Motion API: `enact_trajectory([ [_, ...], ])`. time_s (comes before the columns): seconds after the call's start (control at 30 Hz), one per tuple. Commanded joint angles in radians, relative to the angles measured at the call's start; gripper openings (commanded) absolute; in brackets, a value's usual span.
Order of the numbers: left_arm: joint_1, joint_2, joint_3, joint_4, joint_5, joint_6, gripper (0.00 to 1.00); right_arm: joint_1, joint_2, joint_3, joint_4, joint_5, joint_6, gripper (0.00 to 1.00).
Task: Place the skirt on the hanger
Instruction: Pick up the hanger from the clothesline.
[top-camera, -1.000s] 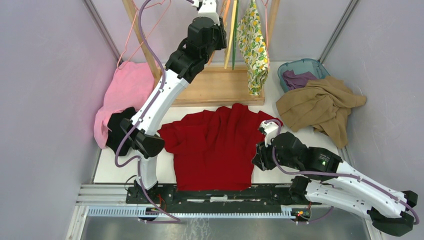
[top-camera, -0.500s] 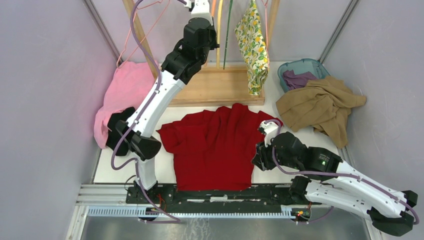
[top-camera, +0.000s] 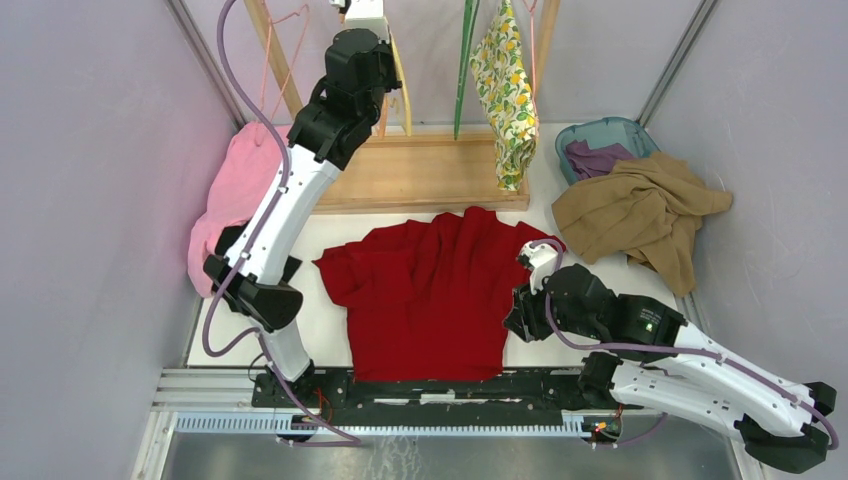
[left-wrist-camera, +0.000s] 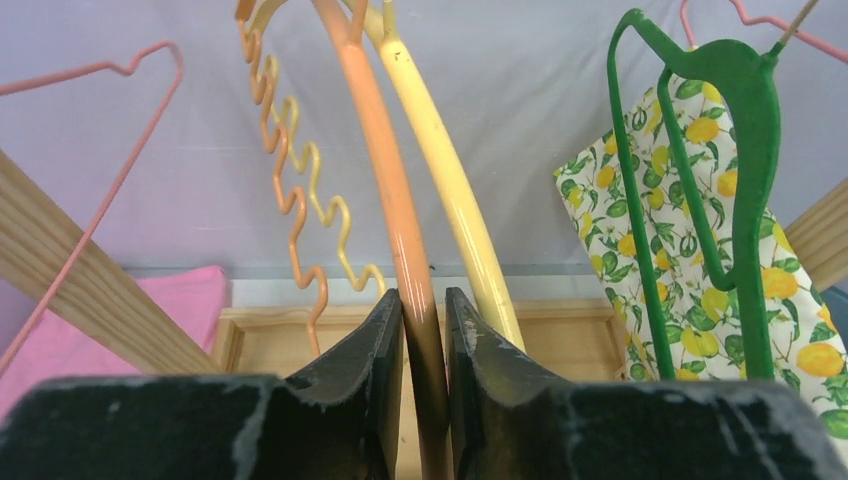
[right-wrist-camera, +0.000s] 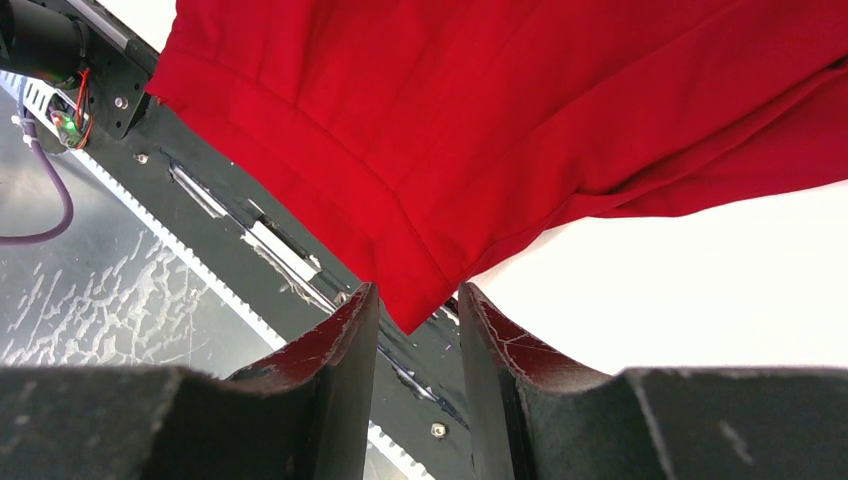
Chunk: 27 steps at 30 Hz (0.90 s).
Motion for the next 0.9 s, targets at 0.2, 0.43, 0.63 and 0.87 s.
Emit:
enact_trajectory([
  [0.2, 0.02, -0.067, -0.08, 0.014, 0.191, 0.113, 0.28, 0.004, -0.002, 0.003, 0.034, -0.005, -0.001, 0.4],
  [0.43, 0.022, -0.147, -0.225, 0.109, 0.143, 0.143, 0.27, 0.003, 0.002, 0.0, 0.037, -0.012, 0.0, 0.4],
  [0.63, 0.025, -0.191, -0.249, 0.125, 0.147, 0.197, 0.29, 0.004, 0.018, 0.001, 0.052, -0.02, 0.003, 0.4],
  [0.87, 0.034, -0.251, -0.299, 0.199, 0.138, 0.237, 0.29, 0.004, 0.03, 0.001, 0.061, -0.028, 0.007, 0.4],
])
